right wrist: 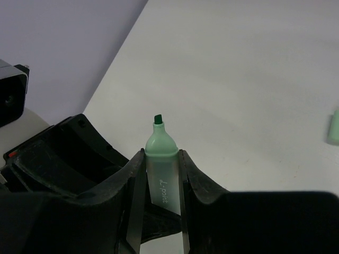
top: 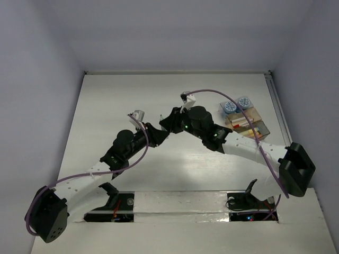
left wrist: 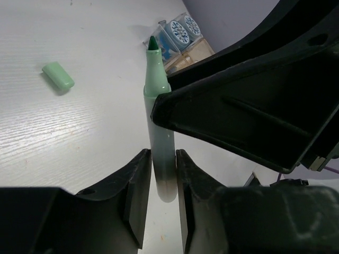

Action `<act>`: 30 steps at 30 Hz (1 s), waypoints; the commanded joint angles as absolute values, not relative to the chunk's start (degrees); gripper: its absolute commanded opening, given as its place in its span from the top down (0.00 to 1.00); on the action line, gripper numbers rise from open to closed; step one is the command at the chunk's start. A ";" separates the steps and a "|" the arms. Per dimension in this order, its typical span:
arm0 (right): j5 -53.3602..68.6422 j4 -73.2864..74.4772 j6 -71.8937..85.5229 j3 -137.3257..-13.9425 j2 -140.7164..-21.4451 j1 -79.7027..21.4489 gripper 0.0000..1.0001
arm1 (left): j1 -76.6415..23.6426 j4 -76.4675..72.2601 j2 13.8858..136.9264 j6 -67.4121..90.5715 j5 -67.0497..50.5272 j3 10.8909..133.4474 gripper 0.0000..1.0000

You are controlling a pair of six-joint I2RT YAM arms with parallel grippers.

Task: Sort the stationery into containers
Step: Pick up the pen from the center of the board, then pick up the pen cap from the center of the board.

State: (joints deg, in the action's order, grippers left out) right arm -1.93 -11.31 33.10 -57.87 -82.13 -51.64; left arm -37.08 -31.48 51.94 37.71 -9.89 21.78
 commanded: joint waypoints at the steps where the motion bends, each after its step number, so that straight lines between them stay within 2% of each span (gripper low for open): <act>1: -0.70 -16.08 34.28 -57.39 -80.86 -52.38 1.00 | -37.53 -35.42 51.94 36.74 -8.70 24.08 0.79; 6: -0.70 -16.26 34.63 -57.48 -81.12 -52.38 1.00 | -37.53 -35.60 52.73 36.65 -8.88 24.00 0.78; 8: -0.70 -16.52 34.80 -57.30 -81.04 -52.38 1.00 | -38.05 -35.42 52.74 36.74 -8.62 23.91 0.95; 9: -0.88 -16.26 34.89 -57.22 -80.95 -52.38 1.00 | -38.06 -34.90 52.65 36.65 -8.09 23.99 1.00; 11: -1.76 -15.47 34.81 -57.30 -80.69 -52.38 1.00 | -38.06 -32.80 51.60 36.13 -6.68 24.08 1.00; 12: -1.76 -15.03 34.80 -57.30 -80.51 -52.38 0.97 | -38.06 -31.74 51.07 35.78 -6.07 24.17 1.00; 15: -2.55 -13.63 33.15 -57.13 -79.46 -52.38 0.75 | -38.06 -28.31 48.35 34.63 -4.40 24.26 1.00; 16: -2.46 -12.84 32.44 -57.30 -78.67 -52.38 0.65 | -38.06 -27.43 46.69 34.45 -3.79 24.08 1.00; 17: -2.29 -11.87 31.91 -57.91 -78.23 -52.38 0.63 | -38.06 -25.59 45.97 34.37 -3.69 24.08 1.00; 18: -2.02 -10.73 30.34 -58.01 -77.70 -52.38 0.56 | -38.06 -24.62 45.10 34.28 -3.60 24.17 1.00; 19: -1.41 -9.94 29.80 -58.18 -76.56 -51.25 0.51 | -38.06 -23.57 43.43 34.28 -3.95 24.26 1.00; 22: 3.49 -8.70 29.18 -57.40 -73.41 -48.09 0.50 | -38.06 -18.03 39.91 34.10 -5.27 26.01 1.00; 24: 4.57 -8.88 29.27 -55.82 -72.25 -46.15 0.52 | -38.06 -13.22 37.98 33.40 -5.45 28.38 1.00; 26: 5.62 -7.74 29.18 -55.55 -73.20 -43.17 0.58 | -38.06 -8.99 35.43 32.17 -5.36 31.27 1.00; 27: 6.32 -5.91 29.09 -55.89 -74.17 -42.37 0.74 | -38.06 -7.57 34.72 31.73 -5.36 32.33 1.00; 29: 7.91 -4.49 28.74 -57.12 -76.54 -41.75 0.86 | -38.06 -5.02 33.14 29.81 -5.62 35.83 1.00; 30: 8.00 -3.35 27.96 -57.74 -79.42 -41.75 0.97 | -38.06 -2.40 32.61 29.01 -5.63 37.16 1.00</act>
